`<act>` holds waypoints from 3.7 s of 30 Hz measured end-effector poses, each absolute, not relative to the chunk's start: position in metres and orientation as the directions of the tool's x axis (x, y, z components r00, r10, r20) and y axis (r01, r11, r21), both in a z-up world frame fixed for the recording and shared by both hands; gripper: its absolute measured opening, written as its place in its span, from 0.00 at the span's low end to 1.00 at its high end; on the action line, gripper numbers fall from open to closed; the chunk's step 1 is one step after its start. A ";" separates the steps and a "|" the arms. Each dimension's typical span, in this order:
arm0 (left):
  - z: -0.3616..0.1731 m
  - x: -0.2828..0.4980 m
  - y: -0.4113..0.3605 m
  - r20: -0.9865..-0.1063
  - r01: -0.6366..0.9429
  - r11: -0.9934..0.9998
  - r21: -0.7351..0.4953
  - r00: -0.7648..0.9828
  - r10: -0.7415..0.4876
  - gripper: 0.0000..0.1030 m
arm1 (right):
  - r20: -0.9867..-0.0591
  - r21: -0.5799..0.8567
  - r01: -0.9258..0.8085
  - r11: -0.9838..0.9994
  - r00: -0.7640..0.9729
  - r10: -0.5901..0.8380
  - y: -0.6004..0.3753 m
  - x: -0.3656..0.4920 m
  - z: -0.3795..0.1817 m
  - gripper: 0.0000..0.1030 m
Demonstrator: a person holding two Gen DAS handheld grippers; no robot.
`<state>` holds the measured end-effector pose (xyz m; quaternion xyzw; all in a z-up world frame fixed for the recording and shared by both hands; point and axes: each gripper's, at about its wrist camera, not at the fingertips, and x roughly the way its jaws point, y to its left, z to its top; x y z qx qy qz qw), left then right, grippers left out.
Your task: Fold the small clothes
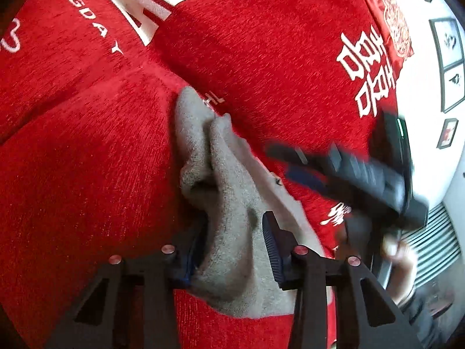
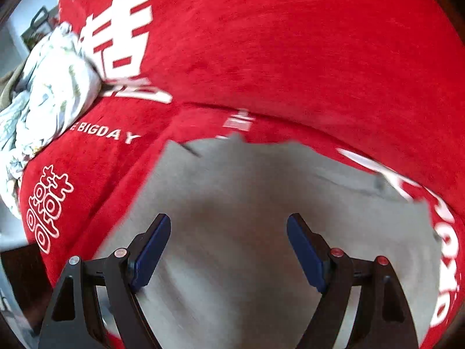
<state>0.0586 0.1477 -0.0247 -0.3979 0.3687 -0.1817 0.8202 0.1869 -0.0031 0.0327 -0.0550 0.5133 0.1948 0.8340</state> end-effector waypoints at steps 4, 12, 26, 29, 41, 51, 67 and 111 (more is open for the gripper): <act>-0.025 0.060 0.142 -0.501 -0.010 0.653 -0.757 0.650 -0.571 0.40 | -0.911 0.155 -0.375 0.914 0.303 0.279 0.040 0.221 0.011 0.82; -0.025 0.063 0.140 -0.526 -0.024 0.671 -0.741 0.642 -0.557 0.31 | -0.955 0.013 -0.444 0.896 0.259 0.142 0.100 0.229 -0.022 0.77; -0.007 0.040 0.150 -0.488 -0.012 0.734 -0.679 0.754 -0.439 1.00 | -0.830 0.354 -0.352 0.866 0.309 0.465 0.007 0.219 0.009 0.17; -0.011 0.043 0.159 -0.485 -0.012 0.707 -0.707 0.736 -0.472 1.00 | -0.768 0.466 -0.317 0.826 0.318 0.556 -0.017 0.217 0.011 0.17; -0.008 0.060 0.132 -0.553 0.033 0.764 -0.644 0.669 -0.496 0.65 | -0.643 0.615 -0.299 0.729 0.346 0.684 -0.053 0.216 0.010 0.17; 0.014 0.063 0.099 -0.623 0.038 0.828 -0.559 0.640 -0.450 0.16 | -0.672 0.583 -0.300 0.755 0.344 0.655 -0.060 0.219 0.025 0.16; 0.050 0.064 0.036 -0.740 0.056 0.949 -0.309 0.613 -0.277 0.16 | -0.675 0.575 -0.277 0.770 0.372 0.638 -0.099 0.211 0.056 0.16; 0.077 0.050 -0.114 -0.791 0.246 0.968 -0.052 0.581 -0.190 0.16 | -0.596 0.627 -0.251 0.737 0.454 0.662 -0.265 0.189 0.069 0.16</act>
